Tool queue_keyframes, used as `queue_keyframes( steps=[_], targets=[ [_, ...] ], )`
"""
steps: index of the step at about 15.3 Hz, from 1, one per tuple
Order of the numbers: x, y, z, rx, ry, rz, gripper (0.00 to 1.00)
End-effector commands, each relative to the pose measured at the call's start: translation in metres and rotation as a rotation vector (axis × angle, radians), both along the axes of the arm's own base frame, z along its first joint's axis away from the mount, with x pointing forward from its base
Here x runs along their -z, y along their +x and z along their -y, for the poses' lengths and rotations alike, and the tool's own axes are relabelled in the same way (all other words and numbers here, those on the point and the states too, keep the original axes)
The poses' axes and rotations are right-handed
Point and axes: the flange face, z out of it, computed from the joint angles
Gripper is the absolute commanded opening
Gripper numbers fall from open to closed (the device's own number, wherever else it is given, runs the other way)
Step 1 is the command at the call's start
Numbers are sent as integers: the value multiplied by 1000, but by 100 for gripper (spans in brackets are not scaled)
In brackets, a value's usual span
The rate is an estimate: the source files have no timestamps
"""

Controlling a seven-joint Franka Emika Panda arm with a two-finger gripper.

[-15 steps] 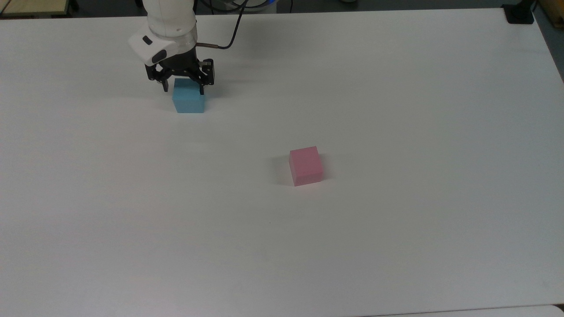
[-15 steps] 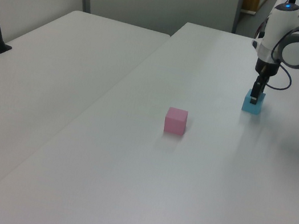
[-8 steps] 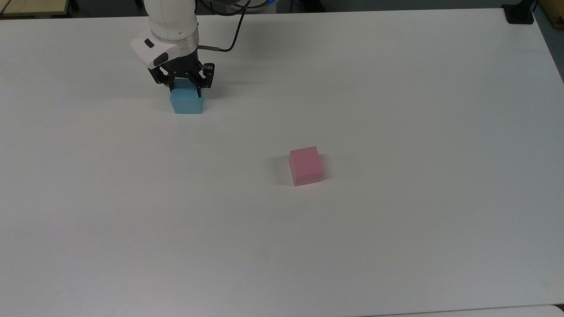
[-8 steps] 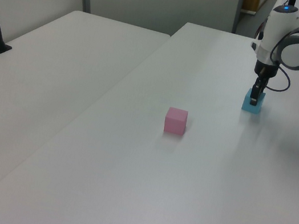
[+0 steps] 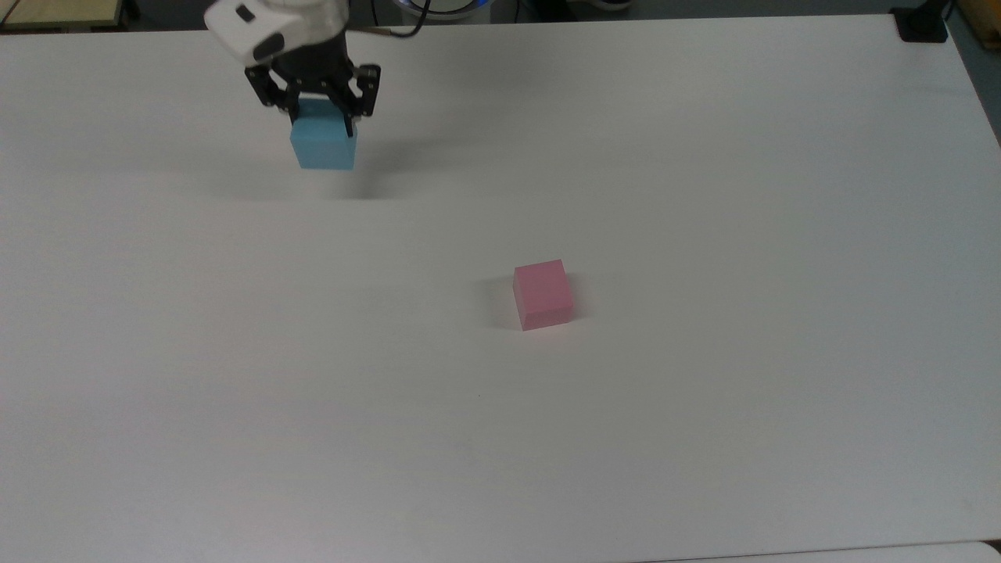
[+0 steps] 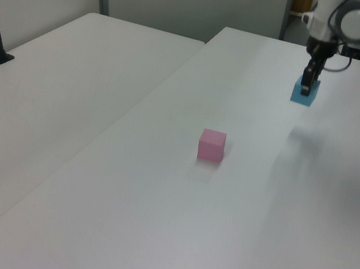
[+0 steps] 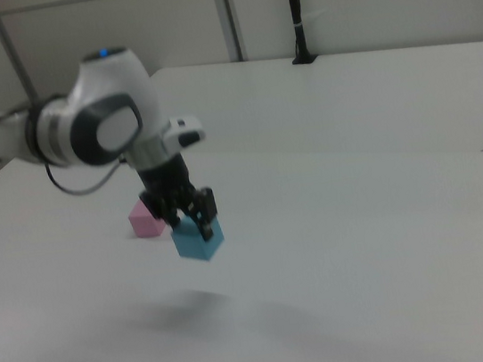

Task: Put blue cube on pink cube
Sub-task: 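Lift the blue cube off the table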

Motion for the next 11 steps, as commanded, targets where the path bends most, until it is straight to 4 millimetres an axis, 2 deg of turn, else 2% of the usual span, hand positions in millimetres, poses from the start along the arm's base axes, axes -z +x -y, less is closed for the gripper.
queue_keyframes(
  steps=[1,3,5,7,11],
  targets=[
    [-74,9,-7,41,72,-12,48],
    [-99,11,-12,32,99,-24,47],
    [-107,13,-29,4,103,-31,47],
    [-101,21,-45,-21,105,-33,46],
    [-90,62,-81,-51,115,29,42]
  ],
)
